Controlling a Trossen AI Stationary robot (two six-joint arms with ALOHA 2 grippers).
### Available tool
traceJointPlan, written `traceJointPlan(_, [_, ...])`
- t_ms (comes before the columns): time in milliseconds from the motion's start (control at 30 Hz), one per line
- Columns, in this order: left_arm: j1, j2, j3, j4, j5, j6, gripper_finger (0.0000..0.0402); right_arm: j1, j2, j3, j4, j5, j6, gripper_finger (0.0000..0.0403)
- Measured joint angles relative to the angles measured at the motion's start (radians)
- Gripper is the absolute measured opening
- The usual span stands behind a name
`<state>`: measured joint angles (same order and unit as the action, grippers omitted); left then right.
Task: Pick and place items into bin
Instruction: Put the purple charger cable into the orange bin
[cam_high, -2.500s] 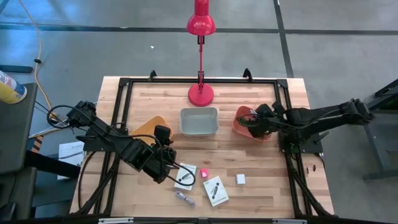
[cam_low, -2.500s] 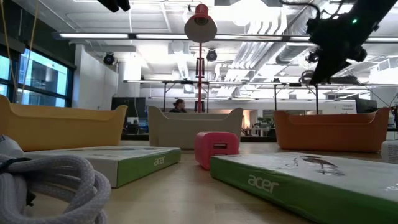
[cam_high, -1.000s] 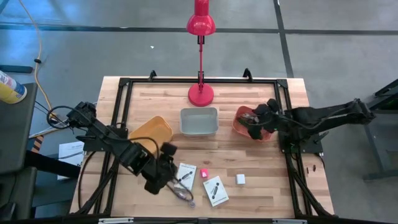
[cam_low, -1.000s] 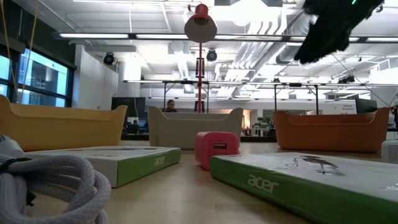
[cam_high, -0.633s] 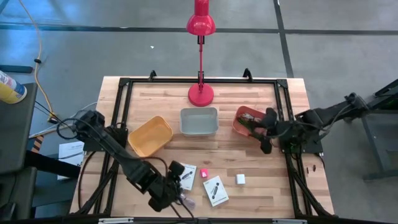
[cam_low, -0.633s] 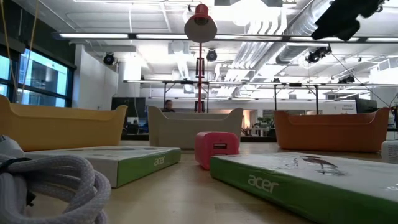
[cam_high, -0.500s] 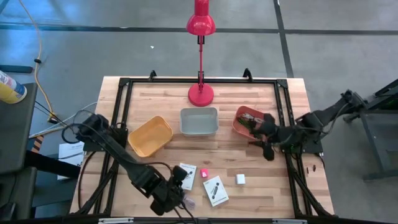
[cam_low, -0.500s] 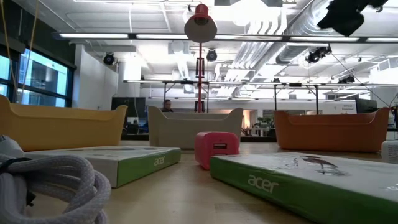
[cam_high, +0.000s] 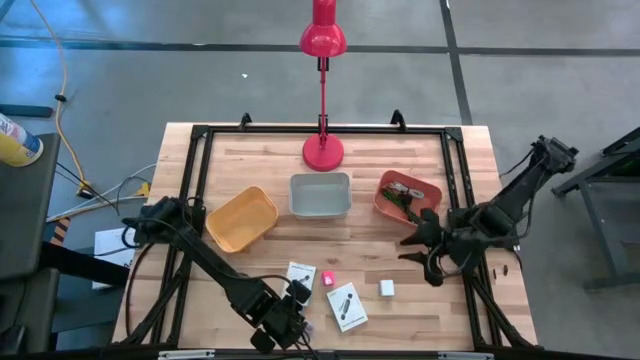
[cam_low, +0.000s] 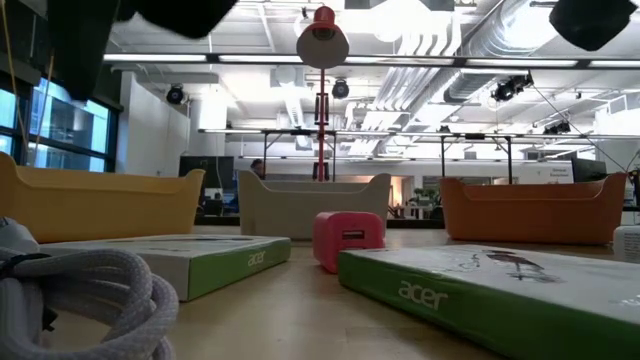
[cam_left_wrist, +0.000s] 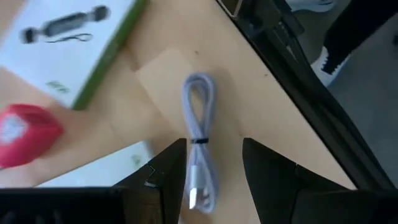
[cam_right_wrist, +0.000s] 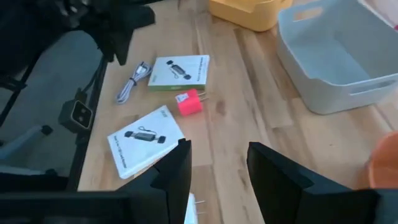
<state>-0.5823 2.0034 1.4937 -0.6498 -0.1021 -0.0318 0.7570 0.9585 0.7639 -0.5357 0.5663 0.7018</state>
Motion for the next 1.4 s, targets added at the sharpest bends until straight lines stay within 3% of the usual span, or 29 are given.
traceJointPlan(633, [0.001,0.056,0.0,0.006,-0.078,-0.053,0.0145,0.204,0.118,0.0,0.08,0.162,0.206,0.0146])
traceJointPlan(1100, [0.033,0.109,-0.001,0.042,-0.012,-0.044,0.0143,0.26,0.181,0.0,0.168,0.167,0.27,0.0141])
traceJointPlan(1400, [0.04,0.129,0.0,0.077,0.031,-0.04,0.0078,0.261,0.182,0.0,0.165,0.164,0.268,0.0138])
